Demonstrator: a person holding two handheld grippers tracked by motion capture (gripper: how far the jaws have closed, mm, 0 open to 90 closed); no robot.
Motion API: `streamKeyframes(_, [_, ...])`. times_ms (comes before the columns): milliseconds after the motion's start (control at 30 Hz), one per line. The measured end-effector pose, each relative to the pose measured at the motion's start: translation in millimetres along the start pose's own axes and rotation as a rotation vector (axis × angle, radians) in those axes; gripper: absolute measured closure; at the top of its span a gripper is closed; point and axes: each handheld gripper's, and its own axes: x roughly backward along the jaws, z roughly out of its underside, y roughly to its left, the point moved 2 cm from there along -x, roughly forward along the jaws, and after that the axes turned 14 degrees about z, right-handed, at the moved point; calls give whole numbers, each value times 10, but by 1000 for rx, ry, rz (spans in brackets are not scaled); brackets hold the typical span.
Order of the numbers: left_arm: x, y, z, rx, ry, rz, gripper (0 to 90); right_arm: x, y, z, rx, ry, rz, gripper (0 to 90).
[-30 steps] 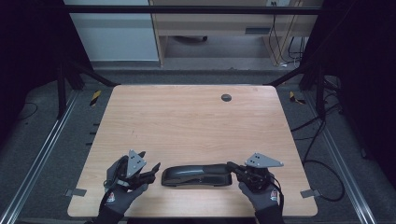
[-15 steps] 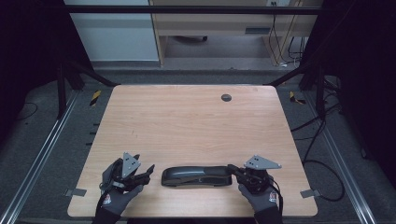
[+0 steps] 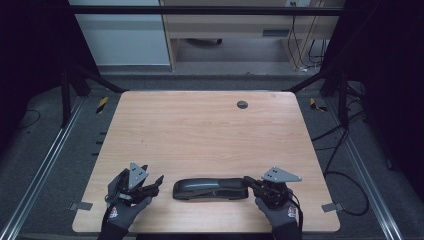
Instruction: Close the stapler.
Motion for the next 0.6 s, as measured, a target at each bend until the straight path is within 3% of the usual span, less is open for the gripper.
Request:
streamKeyframes(367, [4, 37, 14, 16, 0, -2, 332, -11, 22, 15, 22, 15, 22, 900])
streamKeyframes(600, [3, 47, 16, 16, -2, -2, 332, 8, -10, 3, -8, -17, -10, 900])
